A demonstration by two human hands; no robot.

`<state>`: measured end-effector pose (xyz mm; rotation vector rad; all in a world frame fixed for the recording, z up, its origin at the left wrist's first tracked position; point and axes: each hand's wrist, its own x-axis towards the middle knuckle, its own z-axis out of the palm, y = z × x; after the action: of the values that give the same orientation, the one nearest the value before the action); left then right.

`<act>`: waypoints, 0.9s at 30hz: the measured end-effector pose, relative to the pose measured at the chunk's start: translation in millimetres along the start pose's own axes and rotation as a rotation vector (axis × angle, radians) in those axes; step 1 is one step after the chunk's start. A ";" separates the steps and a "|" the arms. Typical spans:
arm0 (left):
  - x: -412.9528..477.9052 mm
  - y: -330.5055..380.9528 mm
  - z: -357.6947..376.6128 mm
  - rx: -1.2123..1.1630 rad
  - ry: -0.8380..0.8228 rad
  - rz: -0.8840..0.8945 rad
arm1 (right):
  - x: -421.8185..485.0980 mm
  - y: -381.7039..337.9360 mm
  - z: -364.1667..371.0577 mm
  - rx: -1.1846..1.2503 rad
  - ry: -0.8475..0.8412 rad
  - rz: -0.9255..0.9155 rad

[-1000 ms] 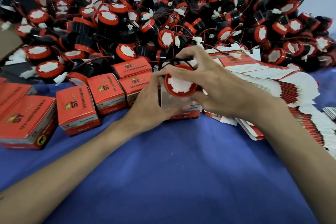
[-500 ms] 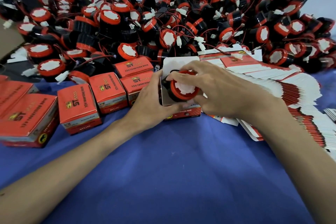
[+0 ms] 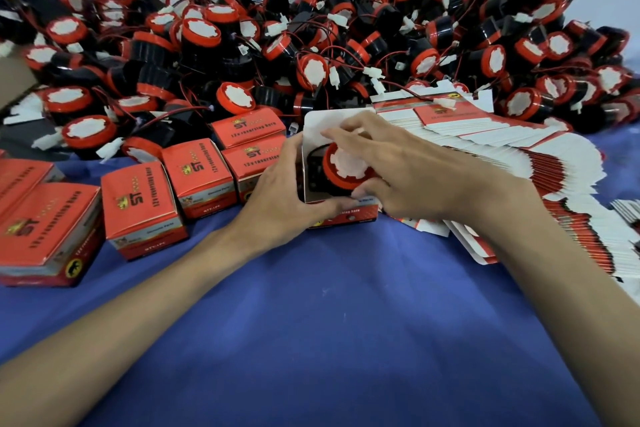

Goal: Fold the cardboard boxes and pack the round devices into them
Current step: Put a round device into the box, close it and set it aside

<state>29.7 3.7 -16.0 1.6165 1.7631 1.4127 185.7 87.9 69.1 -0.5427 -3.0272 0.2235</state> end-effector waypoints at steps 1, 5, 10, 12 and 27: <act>0.2 -0.1 -0.2 -0.008 0.002 0.004 | 1.1 2.3 0.3 -0.020 -0.007 -0.005; -0.2 -2.0 -0.9 -0.025 -0.010 0.009 | 4.1 6.1 -1.0 -0.013 -0.036 -0.076; 0.8 -2.6 -0.3 -0.018 -0.020 0.013 | 0.8 9.6 5.1 -0.110 -0.016 -0.040; 0.2 -2.3 -0.8 -0.004 -0.021 0.008 | -0.8 5.7 6.7 -0.079 0.018 -0.048; -1.6 2.5 -2.6 0.033 -0.042 -0.009 | -1.6 -2.2 -10.0 -0.161 0.103 0.082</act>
<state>29.4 0.8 -13.4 1.6413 1.7759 1.3425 187.2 86.6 79.2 -0.6683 -2.9416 -0.0450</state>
